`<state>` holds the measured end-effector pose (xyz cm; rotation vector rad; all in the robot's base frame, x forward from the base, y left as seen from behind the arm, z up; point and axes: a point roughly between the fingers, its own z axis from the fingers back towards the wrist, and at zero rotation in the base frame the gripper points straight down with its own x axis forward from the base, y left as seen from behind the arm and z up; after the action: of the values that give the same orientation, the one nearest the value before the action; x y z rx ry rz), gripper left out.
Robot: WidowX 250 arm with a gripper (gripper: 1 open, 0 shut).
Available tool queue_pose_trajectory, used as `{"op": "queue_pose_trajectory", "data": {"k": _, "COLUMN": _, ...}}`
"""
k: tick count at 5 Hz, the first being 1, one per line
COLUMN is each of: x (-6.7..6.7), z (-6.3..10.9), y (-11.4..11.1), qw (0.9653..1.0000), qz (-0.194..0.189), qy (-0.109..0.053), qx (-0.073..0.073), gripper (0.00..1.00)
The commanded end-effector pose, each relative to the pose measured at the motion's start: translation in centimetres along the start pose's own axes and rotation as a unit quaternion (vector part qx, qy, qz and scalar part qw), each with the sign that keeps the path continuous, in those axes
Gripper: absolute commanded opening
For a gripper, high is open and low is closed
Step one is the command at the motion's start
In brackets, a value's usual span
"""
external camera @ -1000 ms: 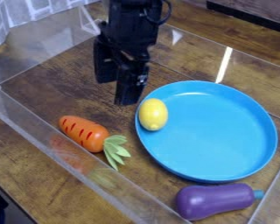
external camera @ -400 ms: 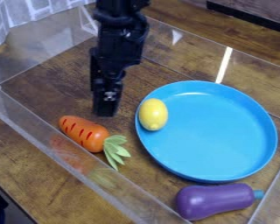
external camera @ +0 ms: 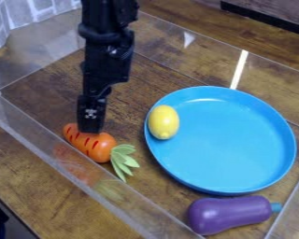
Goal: Put the carrot on the blue tray
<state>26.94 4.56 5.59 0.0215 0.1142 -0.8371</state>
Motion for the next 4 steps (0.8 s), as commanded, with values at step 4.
{"op": "queue_pose_trajectory", "data": {"k": 4, "x": -0.7, "z": -3.1, "y": 1.1, "qw": 0.9996, "qz": 0.009, "qy": -0.010, "qx": 0.024, "gripper": 1.00}}
